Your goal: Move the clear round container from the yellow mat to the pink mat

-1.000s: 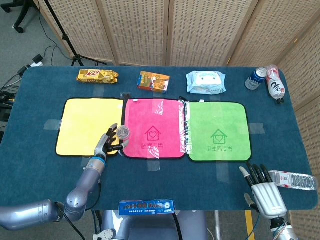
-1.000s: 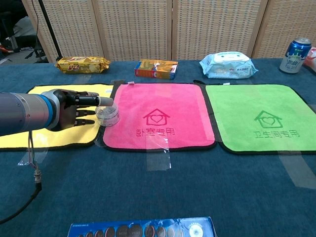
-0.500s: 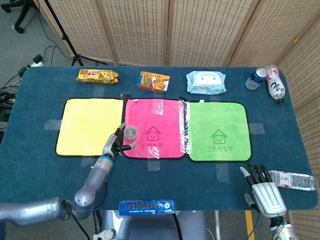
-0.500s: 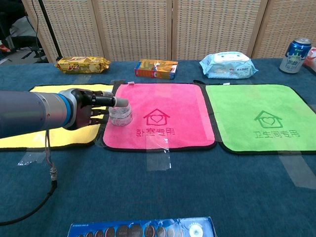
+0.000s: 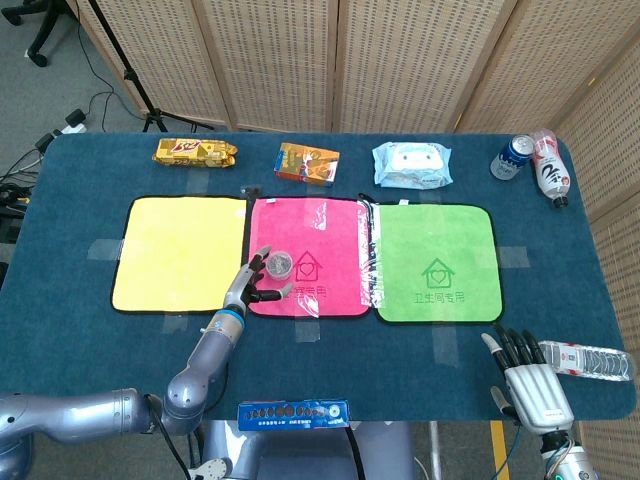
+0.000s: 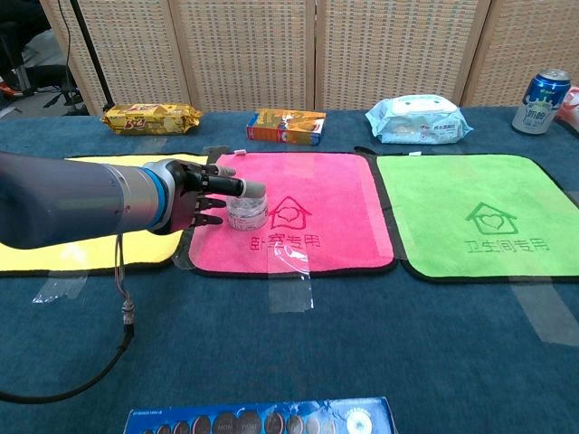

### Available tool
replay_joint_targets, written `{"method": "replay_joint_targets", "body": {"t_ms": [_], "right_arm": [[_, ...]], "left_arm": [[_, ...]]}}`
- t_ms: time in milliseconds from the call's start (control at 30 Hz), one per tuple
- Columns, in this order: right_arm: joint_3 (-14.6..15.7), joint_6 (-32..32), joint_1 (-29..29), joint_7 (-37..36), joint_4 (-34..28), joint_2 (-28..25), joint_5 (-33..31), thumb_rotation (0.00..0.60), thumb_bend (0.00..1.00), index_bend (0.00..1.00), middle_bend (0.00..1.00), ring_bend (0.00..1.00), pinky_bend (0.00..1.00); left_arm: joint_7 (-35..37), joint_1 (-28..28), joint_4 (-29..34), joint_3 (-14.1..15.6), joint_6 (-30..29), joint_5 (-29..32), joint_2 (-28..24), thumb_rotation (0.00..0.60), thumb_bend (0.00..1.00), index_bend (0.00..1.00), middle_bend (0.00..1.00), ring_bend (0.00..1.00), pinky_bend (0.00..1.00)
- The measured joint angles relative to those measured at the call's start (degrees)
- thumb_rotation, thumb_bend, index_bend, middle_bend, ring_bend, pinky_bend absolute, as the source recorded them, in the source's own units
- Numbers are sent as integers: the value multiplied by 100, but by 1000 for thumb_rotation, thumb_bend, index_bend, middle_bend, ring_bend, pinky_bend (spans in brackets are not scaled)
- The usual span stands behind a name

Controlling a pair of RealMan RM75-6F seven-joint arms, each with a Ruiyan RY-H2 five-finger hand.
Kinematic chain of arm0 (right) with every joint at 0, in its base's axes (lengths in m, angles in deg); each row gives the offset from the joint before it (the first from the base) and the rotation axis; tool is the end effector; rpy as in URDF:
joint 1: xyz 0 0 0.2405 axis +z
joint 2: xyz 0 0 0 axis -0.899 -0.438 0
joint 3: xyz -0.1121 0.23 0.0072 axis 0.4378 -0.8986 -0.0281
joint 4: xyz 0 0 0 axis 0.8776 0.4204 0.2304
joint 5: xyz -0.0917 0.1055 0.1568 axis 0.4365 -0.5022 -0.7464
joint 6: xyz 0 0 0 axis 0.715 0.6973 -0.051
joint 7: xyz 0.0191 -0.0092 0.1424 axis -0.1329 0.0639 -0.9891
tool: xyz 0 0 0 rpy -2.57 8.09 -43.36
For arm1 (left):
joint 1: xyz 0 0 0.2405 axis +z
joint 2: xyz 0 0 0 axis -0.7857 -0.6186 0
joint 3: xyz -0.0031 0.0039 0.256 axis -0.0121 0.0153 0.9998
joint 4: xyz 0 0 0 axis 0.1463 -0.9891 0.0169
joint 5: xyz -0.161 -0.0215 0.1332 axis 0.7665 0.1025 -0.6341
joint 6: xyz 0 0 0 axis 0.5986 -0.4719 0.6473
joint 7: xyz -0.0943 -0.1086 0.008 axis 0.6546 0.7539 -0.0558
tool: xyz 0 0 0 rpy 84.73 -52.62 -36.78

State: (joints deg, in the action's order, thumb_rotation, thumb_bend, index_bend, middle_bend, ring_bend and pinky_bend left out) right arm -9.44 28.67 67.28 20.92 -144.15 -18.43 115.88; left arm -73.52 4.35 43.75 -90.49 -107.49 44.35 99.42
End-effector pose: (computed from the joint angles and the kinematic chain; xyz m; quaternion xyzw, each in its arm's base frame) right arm -0.2923 -0.1413 0.0871 0.6990 -0.3787 0.2902 0.5327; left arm -0.0782 0.3376 -0.0663 -0.2753 -0.8474 -0.4058 0.2036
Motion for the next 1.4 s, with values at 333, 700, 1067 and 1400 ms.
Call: {"method": "replay_joint_targets", "body": {"t_ms": [333, 700, 1067, 1400], "right_arm": [[8, -12, 5, -39, 29, 2, -39, 600, 414, 50, 0, 0, 7], [16, -4, 2, -77, 56, -7, -61, 600, 414, 50, 0, 0, 7], [38, 67, -32, -99, 58, -36, -37, 600, 414, 50, 0, 0, 7], [58, 169, -66, -32, 5, -50, 53, 600, 414, 50, 0, 0, 7]], "left_arm": [[-238, -258, -196, -113, -19, 142, 170, 600, 328, 0, 0, 0, 0], [-434, -509, -357, -135, -1, 226, 470, 600, 329, 0, 0, 0, 0], [-502, -396, -44, -150, -267, -163, 281, 600, 329, 0, 0, 0, 0], [-911, 82, 603, 153, -817, -1256, -796, 600, 320, 0, 0, 0, 0]]}}
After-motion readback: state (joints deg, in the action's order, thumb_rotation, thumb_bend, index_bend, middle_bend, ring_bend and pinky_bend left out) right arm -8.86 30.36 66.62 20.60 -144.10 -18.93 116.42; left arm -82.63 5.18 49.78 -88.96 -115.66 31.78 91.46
